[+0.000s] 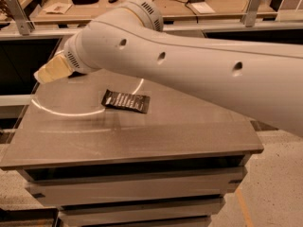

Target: Pick rxbar blueberry

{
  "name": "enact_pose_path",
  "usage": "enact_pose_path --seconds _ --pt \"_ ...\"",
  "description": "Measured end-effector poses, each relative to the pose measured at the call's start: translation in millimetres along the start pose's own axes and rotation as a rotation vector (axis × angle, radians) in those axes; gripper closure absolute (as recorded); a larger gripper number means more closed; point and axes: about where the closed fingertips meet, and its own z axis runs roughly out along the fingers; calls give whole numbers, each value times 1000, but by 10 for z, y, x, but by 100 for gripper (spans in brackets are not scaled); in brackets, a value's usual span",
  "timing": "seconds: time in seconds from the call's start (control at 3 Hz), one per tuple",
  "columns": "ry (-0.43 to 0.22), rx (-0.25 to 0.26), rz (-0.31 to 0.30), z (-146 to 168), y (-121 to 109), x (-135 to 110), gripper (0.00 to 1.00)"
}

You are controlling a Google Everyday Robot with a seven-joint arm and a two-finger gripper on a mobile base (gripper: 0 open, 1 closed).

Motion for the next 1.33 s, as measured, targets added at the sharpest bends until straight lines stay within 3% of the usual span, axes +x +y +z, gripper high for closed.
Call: enact_pose_path --seconds 0.33,0.67,1.33 --pt "6 29 -16 246 97 68 0" --pt "46 67 11 408 119 264 0" --pt "61 106 221 538 161 455 0"
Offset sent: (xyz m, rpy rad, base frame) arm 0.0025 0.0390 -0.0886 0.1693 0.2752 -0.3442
